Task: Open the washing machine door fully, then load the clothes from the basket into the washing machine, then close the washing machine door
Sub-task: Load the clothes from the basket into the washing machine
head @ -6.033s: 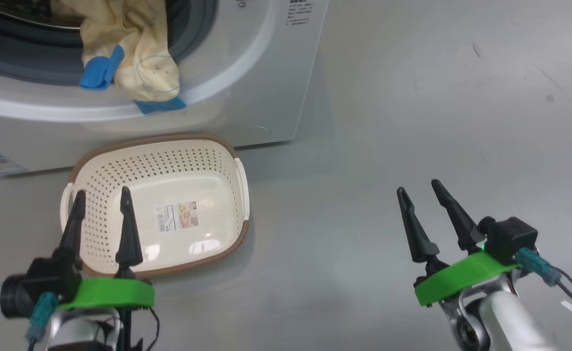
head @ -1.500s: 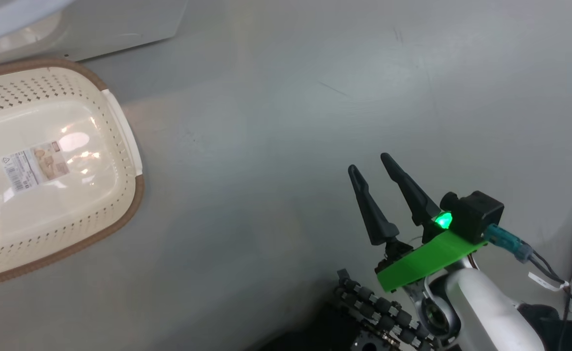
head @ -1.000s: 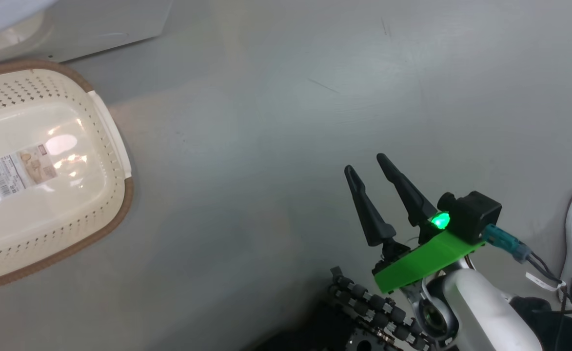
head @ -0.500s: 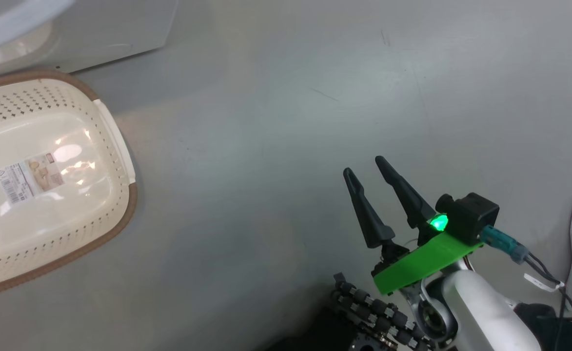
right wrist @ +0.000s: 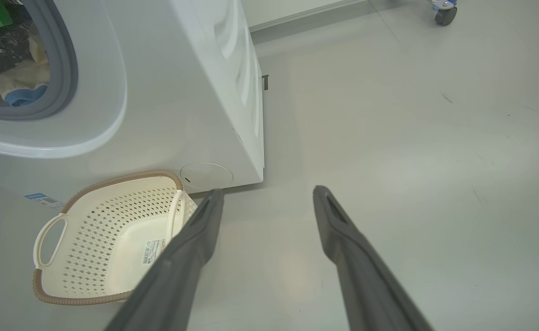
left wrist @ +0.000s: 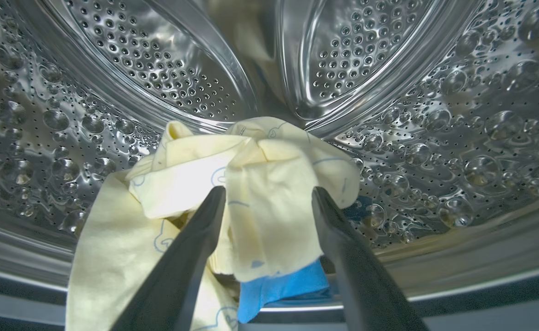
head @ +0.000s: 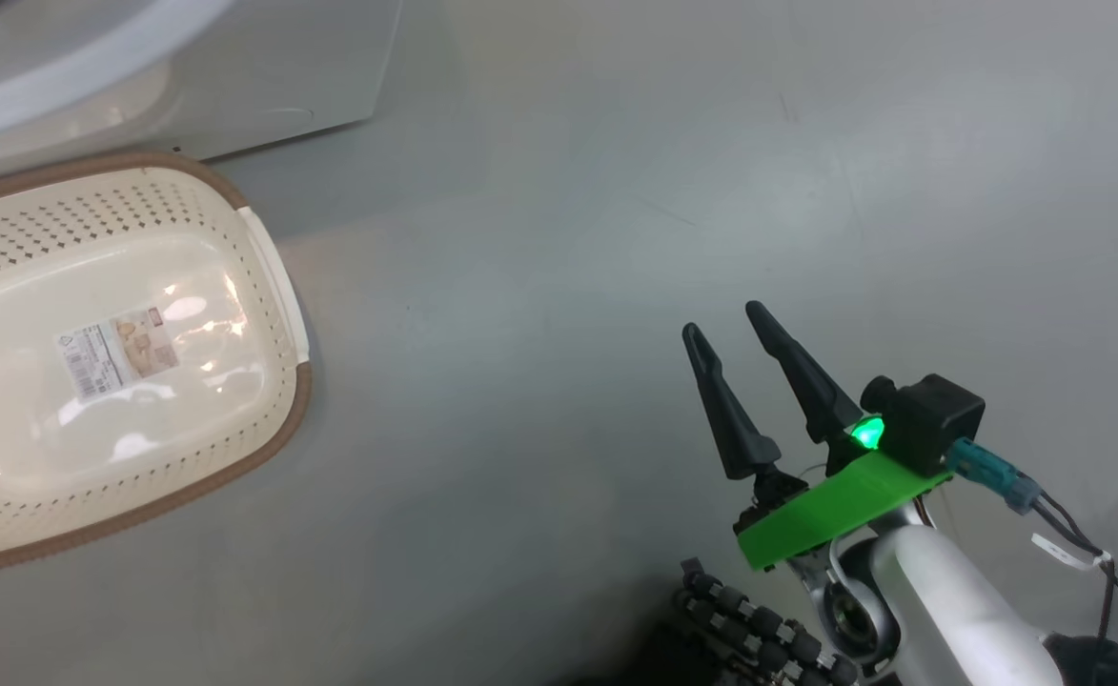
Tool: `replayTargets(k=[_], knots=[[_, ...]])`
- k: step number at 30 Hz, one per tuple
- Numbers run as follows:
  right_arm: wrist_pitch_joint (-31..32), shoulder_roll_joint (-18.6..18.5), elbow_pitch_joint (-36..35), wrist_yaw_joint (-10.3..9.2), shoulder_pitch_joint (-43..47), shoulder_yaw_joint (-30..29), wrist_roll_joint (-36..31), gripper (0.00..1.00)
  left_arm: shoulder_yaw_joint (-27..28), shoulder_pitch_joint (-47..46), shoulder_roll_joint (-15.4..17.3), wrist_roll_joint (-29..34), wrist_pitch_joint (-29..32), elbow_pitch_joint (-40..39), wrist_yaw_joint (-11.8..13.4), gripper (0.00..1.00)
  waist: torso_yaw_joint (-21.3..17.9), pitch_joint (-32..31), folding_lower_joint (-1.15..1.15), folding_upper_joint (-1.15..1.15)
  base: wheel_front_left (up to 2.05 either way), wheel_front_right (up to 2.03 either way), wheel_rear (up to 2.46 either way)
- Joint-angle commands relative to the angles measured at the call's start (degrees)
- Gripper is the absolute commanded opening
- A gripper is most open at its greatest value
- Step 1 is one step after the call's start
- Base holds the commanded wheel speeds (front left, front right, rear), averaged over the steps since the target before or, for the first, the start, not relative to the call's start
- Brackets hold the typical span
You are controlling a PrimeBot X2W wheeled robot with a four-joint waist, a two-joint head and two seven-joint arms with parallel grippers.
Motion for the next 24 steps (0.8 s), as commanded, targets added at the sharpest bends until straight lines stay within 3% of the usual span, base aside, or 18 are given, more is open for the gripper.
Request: replayTargets(k=[1, 11, 24], knots=[[-0.4, -0.5, -1.1, -0.16, 1.1, 0.3, -0.5, 1.0, 0.2, -0.2, 1.1, -0.4, -0.4, -1.3, 0.4, 1.0, 0.8, -0.8, 0.0, 0.0, 0.0, 0.0, 0.0], [-0.4, -0.5, -0.8, -0.16, 0.7, -1.4, -2.2, 1.0, 1.6, 3.5, -2.0, -3.6, -4.4, -1.1, 0.8, 1.0, 4.0, -4.0, 0.0, 0.0, 0.0, 0.0, 0.0], [-0.4, -1.4, -1.1, -0.16, 0.2, -4.0, -3.5, 1.0, 3.0, 9.5, -5.0, -7.6, -10.9, -1.1, -2.4, 1.0, 8.6, -8.4, 0.0, 0.0, 0.0, 0.0, 0.0]])
